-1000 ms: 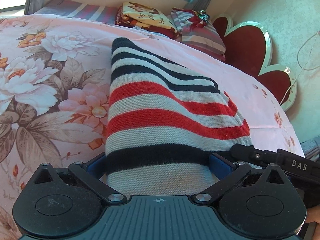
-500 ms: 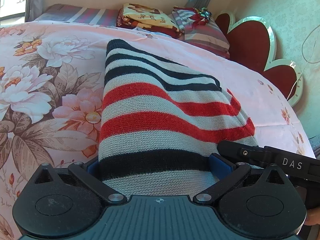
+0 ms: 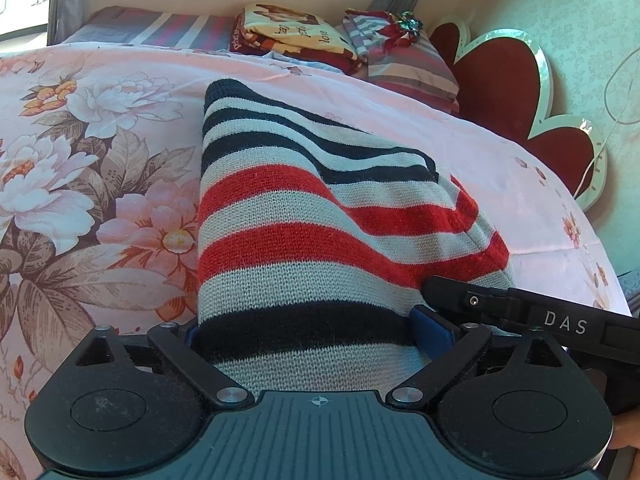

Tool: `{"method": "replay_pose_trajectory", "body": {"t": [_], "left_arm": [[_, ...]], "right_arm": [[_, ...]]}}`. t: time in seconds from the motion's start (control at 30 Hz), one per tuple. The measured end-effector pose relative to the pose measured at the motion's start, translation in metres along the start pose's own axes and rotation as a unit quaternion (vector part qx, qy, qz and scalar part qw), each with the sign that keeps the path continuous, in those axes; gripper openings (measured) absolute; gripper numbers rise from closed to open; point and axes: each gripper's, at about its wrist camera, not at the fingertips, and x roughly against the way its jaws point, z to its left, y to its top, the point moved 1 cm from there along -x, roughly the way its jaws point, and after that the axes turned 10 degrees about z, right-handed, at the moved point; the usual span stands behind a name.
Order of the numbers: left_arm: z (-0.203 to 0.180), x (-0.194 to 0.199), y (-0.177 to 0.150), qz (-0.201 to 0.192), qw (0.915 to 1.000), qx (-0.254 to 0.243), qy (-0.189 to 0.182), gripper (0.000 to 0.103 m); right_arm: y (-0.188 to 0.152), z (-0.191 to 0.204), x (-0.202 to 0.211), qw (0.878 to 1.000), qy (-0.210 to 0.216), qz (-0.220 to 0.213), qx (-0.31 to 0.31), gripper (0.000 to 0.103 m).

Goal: Fold small clothes

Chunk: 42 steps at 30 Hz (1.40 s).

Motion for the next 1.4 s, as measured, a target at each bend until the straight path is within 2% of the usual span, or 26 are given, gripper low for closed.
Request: {"method": "replay_pose_trajectory", "body": {"t": [0.1,0.17,0.23,0.37,0.47,0.6,1.13,1.4], "left_arm": [[-0.003,0.005,-0.001,0.001,1.0,-0.003,0.002,0.091],[-0.007,0.014,-0.003,-0.011,0.9997,-0.019,0.005,0.078],[-0.007,0.02,-0.003,-0.016,0.9994,-0.031,0.003,0.075],[-0.002,0.013,-0.002,-0.012,0.9997,-0.021,-0.001,0.075],[-0.007,0.015,-0.003,-0.015,0.9994,-0.03,0.011,0.075],[-0.013,0.024,-0.005,-0.019,0.9986,-0.045,0.02,0.071],[-0.031,0.073,-0.017,-0.046,0.9955,-0.075,0.035,0.067],[-0.012,0.105,-0.03,-0.061,0.9945,-0.068,0.051,0.067]], "right_arm": [[-0.002,0.002,0.004,1.0,-0.002,-0.001,-0.004,0.056],[-0.006,0.009,0.012,1.0,-0.01,-0.013,0.016,0.045],[-0.008,0.007,0.016,1.0,-0.007,-0.021,0.017,0.04],[-0.006,0.001,0.009,1.0,-0.003,-0.015,0.005,0.04],[-0.005,0.004,0.01,1.0,-0.012,-0.014,0.005,0.041],[-0.008,0.017,0.019,1.0,-0.012,-0.025,0.013,0.036],[-0.02,0.031,0.053,0.998,0.047,-0.045,-0.003,0.033],[-0.026,0.058,0.061,0.996,0.077,-0.05,0.009,0.033]]}}
